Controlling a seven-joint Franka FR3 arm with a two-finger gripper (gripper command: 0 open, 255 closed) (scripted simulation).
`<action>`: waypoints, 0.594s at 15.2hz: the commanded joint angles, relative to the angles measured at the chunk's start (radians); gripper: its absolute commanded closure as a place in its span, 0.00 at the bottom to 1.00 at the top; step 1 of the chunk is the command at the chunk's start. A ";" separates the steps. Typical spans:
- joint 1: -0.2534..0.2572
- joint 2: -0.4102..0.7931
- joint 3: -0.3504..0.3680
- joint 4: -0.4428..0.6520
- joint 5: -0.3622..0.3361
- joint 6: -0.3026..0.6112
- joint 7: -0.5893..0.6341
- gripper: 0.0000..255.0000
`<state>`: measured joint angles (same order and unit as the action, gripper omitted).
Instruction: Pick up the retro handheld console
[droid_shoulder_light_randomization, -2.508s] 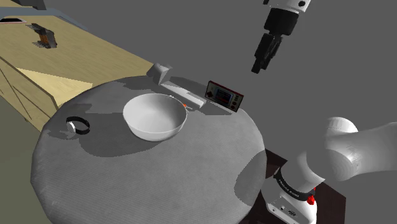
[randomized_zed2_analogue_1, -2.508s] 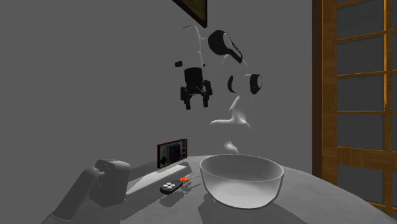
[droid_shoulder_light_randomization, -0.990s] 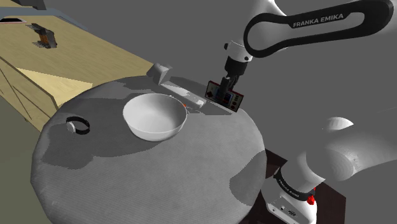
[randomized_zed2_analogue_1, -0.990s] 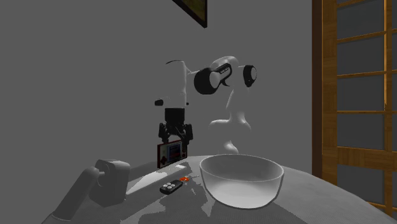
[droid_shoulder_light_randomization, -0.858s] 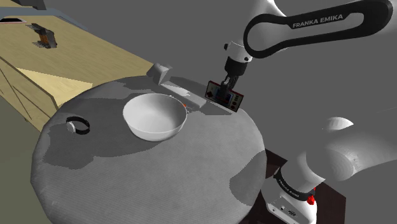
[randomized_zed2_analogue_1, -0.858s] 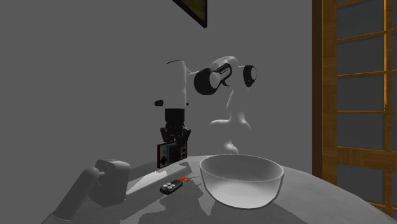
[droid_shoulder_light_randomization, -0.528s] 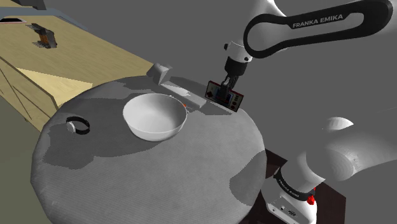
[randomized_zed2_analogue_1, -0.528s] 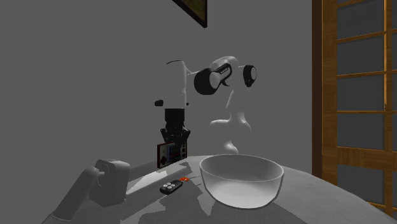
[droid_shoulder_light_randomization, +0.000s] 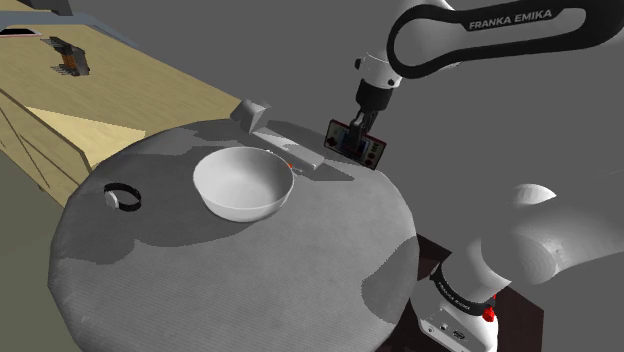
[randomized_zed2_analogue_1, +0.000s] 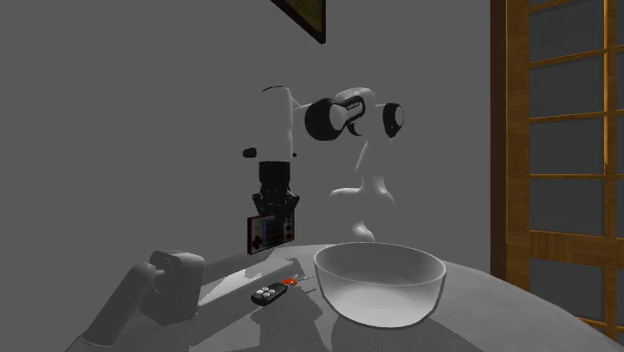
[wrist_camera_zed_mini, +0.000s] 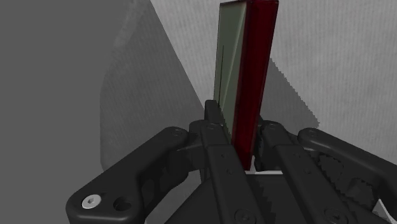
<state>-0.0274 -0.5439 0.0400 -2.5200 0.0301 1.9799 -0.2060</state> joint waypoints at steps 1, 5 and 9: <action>0.000 -0.006 0.000 0.021 0.000 -0.027 0.001 1.00; 0.000 -0.016 -0.001 0.068 -0.001 -0.084 0.001 1.00; -0.001 -0.022 -0.002 0.117 -0.002 -0.139 0.001 1.00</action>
<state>-0.0296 -0.5650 0.0351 -2.4167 0.0268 1.8556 -0.2084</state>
